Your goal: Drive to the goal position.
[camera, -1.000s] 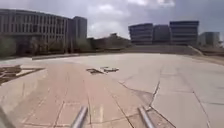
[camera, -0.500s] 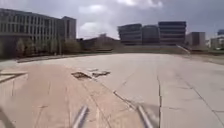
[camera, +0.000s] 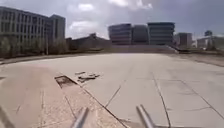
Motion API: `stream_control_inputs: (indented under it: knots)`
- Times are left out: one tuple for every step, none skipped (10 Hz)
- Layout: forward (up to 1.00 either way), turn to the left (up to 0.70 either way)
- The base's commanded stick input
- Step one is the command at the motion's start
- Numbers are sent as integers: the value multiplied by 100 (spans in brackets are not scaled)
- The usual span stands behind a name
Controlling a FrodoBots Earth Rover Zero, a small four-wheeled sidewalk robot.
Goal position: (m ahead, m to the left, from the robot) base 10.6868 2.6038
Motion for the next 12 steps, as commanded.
stream_control_inputs:
  knots:
    - [100, -36]
    - [100, -36]
    - [100, -36]
    - [100, -36]
    - [100, -36]
    - [100, -36]
    - [100, -22]
    - [100, 4]
    - [100, 4]
    - [100, 4]
    - [100, 4]
    - [100, 4]
